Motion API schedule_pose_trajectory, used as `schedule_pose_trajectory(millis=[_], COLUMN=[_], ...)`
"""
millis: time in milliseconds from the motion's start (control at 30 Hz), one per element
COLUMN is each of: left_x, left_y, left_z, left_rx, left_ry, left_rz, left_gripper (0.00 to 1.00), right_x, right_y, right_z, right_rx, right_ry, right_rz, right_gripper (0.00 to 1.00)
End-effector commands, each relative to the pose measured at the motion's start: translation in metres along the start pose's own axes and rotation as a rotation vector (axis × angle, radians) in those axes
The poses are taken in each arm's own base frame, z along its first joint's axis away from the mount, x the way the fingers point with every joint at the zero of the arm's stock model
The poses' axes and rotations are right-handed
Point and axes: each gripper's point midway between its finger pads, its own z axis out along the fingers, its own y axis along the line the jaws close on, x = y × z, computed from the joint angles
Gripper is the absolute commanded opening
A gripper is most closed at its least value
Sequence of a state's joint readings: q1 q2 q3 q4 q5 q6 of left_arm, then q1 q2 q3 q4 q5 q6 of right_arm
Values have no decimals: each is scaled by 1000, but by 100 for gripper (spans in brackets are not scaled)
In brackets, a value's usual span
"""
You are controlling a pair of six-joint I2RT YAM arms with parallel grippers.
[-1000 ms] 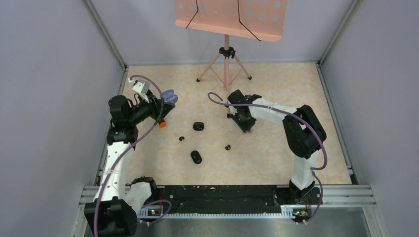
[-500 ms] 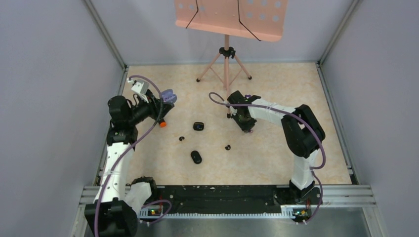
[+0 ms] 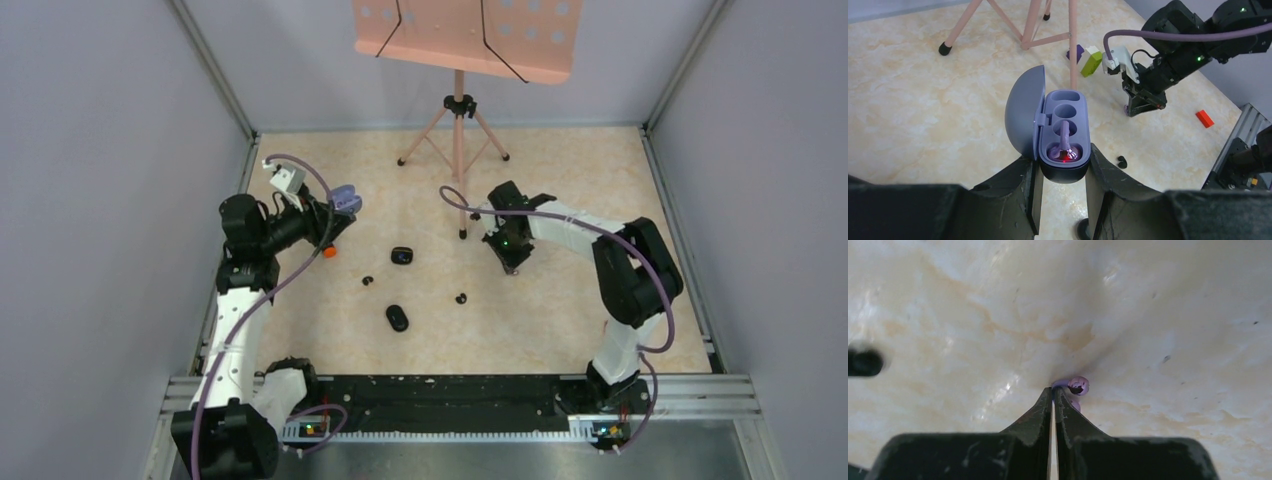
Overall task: Insert the wireless bluetooth earbuds into the charging case
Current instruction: Pick up the right earbud from the center of the board.
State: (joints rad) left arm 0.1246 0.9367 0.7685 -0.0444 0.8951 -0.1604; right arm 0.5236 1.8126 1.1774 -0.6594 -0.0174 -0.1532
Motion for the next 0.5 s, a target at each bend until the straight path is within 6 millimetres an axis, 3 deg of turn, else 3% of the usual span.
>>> schedule_pose_trajectory(millis=[0, 133, 200, 367, 467], left_x=[-5, -3, -2, 5, 13], left_y=[-13, -18, -22, -39, -56], left_z=[2, 5, 8, 14, 21], left_rx=[112, 177, 220, 338, 433], left_ry=[-15, -4, 6, 21, 35], left_rz=[94, 136, 153, 269, 384], left_gripper=[0, 0, 0, 0, 0], right_x=[-10, -36, -38, -48, -66], right_y=[37, 88, 104, 122, 132], right_z=[-65, -153, -183, -217, -239], right_rx=[-280, -557, -646, -760, -854], right_ry=[-142, -436, -529, -645, -725], right_rz=[-142, -333, -395, -487, -553], right_gripper=[0, 0, 0, 0, 0])
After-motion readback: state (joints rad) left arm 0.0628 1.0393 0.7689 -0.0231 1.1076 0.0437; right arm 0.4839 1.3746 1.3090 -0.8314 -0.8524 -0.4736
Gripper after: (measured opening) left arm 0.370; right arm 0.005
